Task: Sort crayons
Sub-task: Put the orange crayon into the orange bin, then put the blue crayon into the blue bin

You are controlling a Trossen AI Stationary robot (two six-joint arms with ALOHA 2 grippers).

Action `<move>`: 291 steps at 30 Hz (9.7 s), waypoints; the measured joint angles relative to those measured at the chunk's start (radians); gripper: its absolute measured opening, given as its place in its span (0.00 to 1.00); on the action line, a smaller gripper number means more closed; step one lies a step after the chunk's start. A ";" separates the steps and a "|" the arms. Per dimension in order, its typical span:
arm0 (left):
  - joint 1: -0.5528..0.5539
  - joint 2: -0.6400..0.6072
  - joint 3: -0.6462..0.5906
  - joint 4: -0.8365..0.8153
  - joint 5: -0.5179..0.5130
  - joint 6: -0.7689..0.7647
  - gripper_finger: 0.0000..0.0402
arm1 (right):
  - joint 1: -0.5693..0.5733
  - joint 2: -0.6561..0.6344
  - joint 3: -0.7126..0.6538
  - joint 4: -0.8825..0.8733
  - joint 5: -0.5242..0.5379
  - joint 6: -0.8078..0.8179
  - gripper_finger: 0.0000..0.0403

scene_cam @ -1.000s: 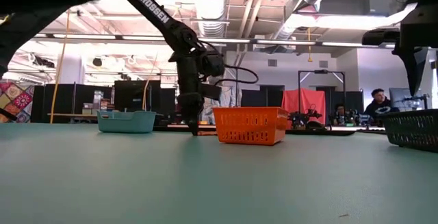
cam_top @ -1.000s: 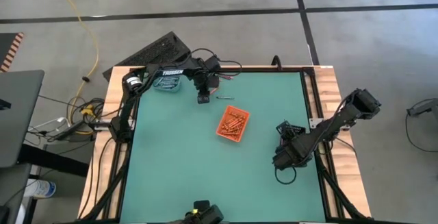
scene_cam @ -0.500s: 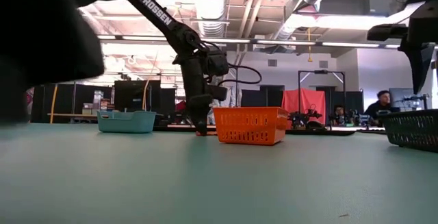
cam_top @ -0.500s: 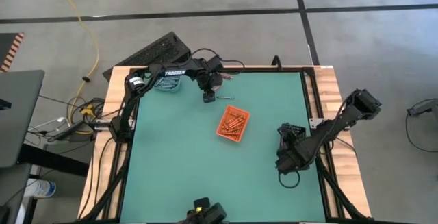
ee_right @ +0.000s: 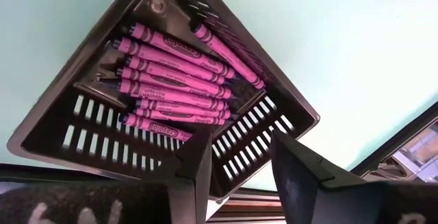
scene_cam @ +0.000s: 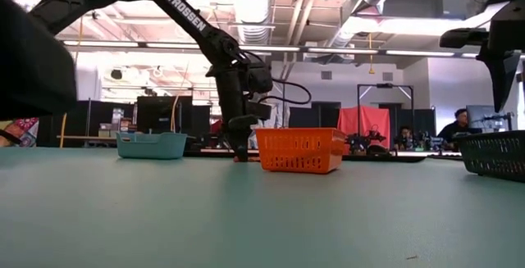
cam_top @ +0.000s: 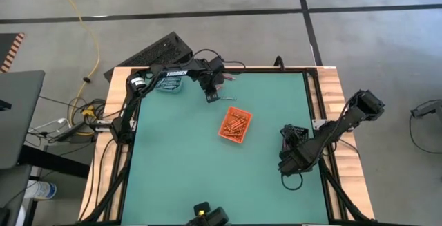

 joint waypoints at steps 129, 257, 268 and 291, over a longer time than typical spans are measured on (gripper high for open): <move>-0.027 -0.164 -0.058 -0.015 0.152 0.194 0.32 | -0.486 -0.111 0.000 0.603 0.318 -0.061 0.33; -0.439 -0.423 -0.058 -0.024 -0.315 0.062 0.32 | -0.865 0.072 0.131 1.119 -0.317 -0.613 0.00; -0.442 -0.418 -0.058 -0.057 -0.367 0.033 0.32 | -0.810 0.072 0.132 1.154 -0.264 -0.606 0.00; -0.454 -0.418 -0.058 -0.089 -0.388 0.106 0.02 | -0.779 0.072 0.133 1.138 -0.221 -0.564 0.16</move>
